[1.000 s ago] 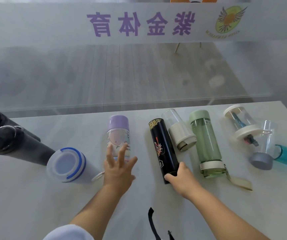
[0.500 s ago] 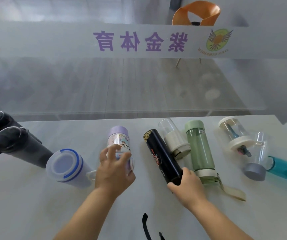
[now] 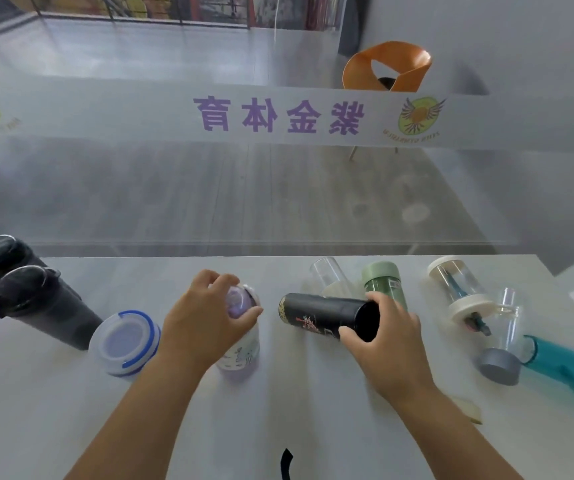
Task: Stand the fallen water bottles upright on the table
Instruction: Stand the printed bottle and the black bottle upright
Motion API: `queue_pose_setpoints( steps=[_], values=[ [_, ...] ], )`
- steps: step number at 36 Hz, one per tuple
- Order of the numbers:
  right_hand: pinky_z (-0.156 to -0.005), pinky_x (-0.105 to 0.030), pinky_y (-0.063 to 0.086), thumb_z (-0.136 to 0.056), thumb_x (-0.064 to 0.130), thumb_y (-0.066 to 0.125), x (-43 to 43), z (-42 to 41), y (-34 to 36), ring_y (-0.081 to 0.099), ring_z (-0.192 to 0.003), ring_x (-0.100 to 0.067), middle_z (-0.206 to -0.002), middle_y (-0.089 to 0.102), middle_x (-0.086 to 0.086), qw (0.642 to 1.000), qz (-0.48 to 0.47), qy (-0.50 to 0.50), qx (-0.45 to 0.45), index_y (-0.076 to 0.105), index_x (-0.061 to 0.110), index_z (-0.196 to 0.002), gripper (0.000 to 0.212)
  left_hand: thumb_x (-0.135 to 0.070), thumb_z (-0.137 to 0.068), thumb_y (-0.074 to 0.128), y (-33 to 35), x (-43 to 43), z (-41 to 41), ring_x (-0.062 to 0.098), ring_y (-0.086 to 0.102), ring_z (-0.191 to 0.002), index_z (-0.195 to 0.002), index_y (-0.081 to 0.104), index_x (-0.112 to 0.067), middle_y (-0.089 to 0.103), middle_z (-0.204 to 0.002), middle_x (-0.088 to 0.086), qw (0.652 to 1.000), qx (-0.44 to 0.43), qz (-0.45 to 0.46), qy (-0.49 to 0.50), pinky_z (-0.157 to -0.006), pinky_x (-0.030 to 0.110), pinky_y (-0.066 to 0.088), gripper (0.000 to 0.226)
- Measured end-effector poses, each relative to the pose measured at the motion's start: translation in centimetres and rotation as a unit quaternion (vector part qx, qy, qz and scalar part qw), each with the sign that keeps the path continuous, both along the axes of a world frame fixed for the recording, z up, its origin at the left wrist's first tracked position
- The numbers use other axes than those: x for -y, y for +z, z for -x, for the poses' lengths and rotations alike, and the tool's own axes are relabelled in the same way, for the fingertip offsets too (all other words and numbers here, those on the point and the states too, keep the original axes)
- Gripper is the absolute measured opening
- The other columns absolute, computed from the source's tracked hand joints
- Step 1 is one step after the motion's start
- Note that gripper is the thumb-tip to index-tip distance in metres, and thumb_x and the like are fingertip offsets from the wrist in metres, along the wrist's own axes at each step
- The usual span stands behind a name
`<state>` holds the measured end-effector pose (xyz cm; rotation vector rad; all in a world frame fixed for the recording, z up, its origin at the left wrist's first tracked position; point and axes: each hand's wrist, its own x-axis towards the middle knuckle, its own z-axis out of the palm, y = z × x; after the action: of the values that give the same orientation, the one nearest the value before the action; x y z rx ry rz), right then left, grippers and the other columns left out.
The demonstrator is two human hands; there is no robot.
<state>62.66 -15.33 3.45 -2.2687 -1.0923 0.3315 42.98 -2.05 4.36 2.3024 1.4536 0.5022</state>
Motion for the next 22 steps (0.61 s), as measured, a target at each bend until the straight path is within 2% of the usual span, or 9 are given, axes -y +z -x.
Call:
queue_pose_setpoints(
  steps=[3, 7, 10, 12, 16, 19, 22],
  values=[
    [-0.09, -0.03, 0.037, -0.074, 0.026, 0.069, -0.9, 0.2, 1.1, 0.034, -0.102, -0.018, -0.103, 0.049, 0.005, 1.0, -0.016, 0.021, -0.006, 0.048, 0.018, -0.123, 0.055, -0.055, -0.069, 0.07, 0.6, 0.1, 0.1, 0.019, 0.06, -0.097, -0.117, 0.056, -0.023, 0.053, -0.117, -0.003, 0.998, -0.042, 0.013, -0.033, -0.071, 0.025, 0.045, 0.06],
    [-0.085, -0.027, 0.033, -0.073, 0.026, 0.071, -2.4, 0.5, 2.4, 0.036, -0.102, -0.017, -0.102, 0.047, 0.007, 0.997, -0.025, 0.076, 0.013, 0.049, 0.017, -0.12, 0.053, -0.055, -0.07, 0.069, 1.2, 0.0, 0.8, 0.018, 0.058, -0.1, -0.123, 0.052, -0.026, 0.052, -0.121, -0.005, 0.995, -0.069, 0.043, -0.052, -0.078, 0.026, 0.049, 0.063],
    [-0.088, -0.02, 0.025, -0.075, 0.026, 0.071, -3.9, 0.6, 3.0, 0.041, -0.111, -0.022, -0.118, 0.053, 0.004, 0.984, -0.008, 0.163, 0.071, 0.05, 0.016, -0.124, 0.054, -0.052, -0.071, 0.07, 1.1, 0.3, 1.1, 0.018, 0.057, -0.102, -0.126, 0.051, -0.027, 0.052, -0.122, -0.005, 0.995, -0.052, 0.052, -0.062, -0.083, 0.029, 0.051, 0.063],
    [-0.094, -0.019, 0.025, -0.077, 0.025, 0.071, -4.9, 0.6, 3.4, 0.038, -0.12, -0.023, -0.131, 0.049, 0.002, 0.967, 0.008, 0.233, 0.097, 0.048, 0.014, -0.13, 0.059, -0.052, -0.072, 0.069, 1.1, 0.5, 1.3, 0.018, 0.054, -0.107, -0.127, 0.051, -0.027, 0.054, -0.124, -0.004, 0.996, -0.049, 0.04, -0.067, -0.087, 0.031, 0.051, 0.063],
    [-0.11, -0.032, 0.028, -0.084, 0.025, 0.068, -7.0, 1.0, 4.4, 0.027, -0.136, -0.022, -0.15, 0.034, 0.002, 0.936, 0.057, 0.327, 0.121, 0.034, 0.015, -0.143, 0.069, -0.051, -0.072, 0.07, 1.0, 0.8, 1.6, 0.02, 0.043, -0.118, -0.133, 0.044, -0.028, 0.053, -0.129, -0.004, 0.997, -0.037, 0.021, -0.068, -0.098, 0.034, 0.043, 0.07],
    [-0.114, -0.036, 0.026, -0.087, 0.024, 0.064, -8.4, 1.4, 4.8, 0.017, -0.142, -0.018, -0.156, 0.023, 0.005, 0.925, 0.092, 0.349, 0.118, 0.027, 0.017, -0.147, 0.07, -0.043, -0.067, 0.078, 0.8, 0.8, 2.2, 0.02, 0.051, -0.108, -0.124, 0.053, -0.024, 0.051, -0.12, -0.004, 0.998, 0.023, 0.023, -0.058, -0.09, 0.033, 0.049, 0.066],
    [-0.115, -0.036, 0.025, -0.089, 0.023, 0.062, -9.6, 1.5, 4.9, 0.012, -0.145, -0.016, -0.158, 0.019, 0.005, 0.92, 0.107, 0.361, 0.109, 0.025, 0.017, -0.148, 0.07, -0.036, -0.064, 0.08, 0.7, 0.9, 2.6, 0.014, 0.054, -0.095, -0.115, 0.059, -0.021, 0.046, -0.106, -0.012, 0.997, 0.05, 0.016, -0.055, -0.08, 0.025, 0.049, 0.057]
  ],
)
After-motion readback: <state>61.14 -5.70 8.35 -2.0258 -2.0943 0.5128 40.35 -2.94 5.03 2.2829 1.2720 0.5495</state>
